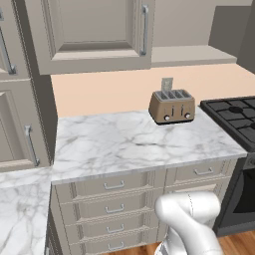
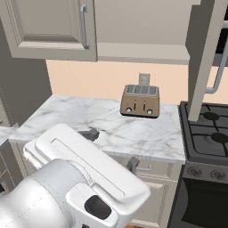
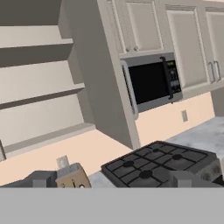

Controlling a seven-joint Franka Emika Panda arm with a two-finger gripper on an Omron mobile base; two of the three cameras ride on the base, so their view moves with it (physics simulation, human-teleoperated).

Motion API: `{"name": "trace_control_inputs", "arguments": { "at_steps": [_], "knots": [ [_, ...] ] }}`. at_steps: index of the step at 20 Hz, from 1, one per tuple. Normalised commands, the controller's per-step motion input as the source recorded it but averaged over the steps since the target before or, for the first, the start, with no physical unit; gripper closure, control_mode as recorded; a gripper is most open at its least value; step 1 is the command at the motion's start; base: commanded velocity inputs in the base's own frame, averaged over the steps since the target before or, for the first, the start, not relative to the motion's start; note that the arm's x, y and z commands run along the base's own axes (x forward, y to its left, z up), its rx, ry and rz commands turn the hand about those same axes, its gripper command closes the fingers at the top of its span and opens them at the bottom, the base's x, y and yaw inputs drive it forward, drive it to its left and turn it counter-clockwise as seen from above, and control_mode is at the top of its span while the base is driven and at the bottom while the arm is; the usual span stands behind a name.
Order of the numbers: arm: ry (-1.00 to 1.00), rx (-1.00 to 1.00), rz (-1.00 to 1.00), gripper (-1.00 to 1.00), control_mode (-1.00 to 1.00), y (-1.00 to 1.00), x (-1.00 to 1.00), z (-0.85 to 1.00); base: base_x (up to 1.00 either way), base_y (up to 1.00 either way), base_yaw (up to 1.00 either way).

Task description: Open the cabinet. Pick the dish brush and place it next to the sink. Then close the cabinet.

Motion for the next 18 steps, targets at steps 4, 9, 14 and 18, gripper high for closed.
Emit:
{"name": "trace_control_inputs", "arguments": {
  "at_steps": [4, 9, 14, 18],
  "knots": [
    [0.00, 0.00, 0.11, -1.00, -1.00, -0.27, 0.00, 0.00, 0.00, 0.00, 0.00],
    [0.00, 0.00, 0.07, -1.00, -1.00, -0.31, 0.00, 0.00, 0.00, 0.00, 0.00],
    [0.00, 0.00, 0.02, -1.00, -1.00, -0.13, 0.12, -0.06, 0.00, 0.00, 0.00],
    [-0.01, 0.00, 0.01, -1.00, -1.00, -0.10, 0.35, -0.15, 0.00, 0.00, 0.00]
  ]
}}
